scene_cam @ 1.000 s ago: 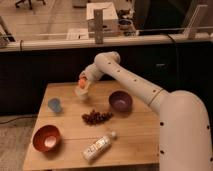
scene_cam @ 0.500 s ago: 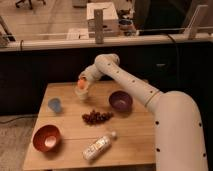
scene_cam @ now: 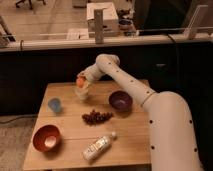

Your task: Place apple in paper cup

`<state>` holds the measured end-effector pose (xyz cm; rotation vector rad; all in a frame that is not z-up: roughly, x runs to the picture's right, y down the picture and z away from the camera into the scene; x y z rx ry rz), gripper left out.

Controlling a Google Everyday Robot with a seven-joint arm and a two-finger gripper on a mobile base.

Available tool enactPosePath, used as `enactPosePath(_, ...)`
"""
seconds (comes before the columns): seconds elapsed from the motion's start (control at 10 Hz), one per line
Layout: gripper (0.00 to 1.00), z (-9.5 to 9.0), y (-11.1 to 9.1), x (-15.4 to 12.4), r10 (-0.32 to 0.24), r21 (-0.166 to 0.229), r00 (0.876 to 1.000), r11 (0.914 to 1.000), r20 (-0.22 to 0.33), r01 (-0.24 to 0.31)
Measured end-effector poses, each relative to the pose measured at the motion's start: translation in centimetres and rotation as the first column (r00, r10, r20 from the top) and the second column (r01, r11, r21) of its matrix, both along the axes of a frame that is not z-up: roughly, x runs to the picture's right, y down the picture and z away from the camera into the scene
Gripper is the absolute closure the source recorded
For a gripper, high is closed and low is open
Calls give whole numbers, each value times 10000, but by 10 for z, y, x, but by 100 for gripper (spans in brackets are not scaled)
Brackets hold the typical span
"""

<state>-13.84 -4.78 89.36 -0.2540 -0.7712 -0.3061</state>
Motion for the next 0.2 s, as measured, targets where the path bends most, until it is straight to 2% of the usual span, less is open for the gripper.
enactPosePath(0.2,25,2,2,-3,-113,-166,9999,9998,93,114)
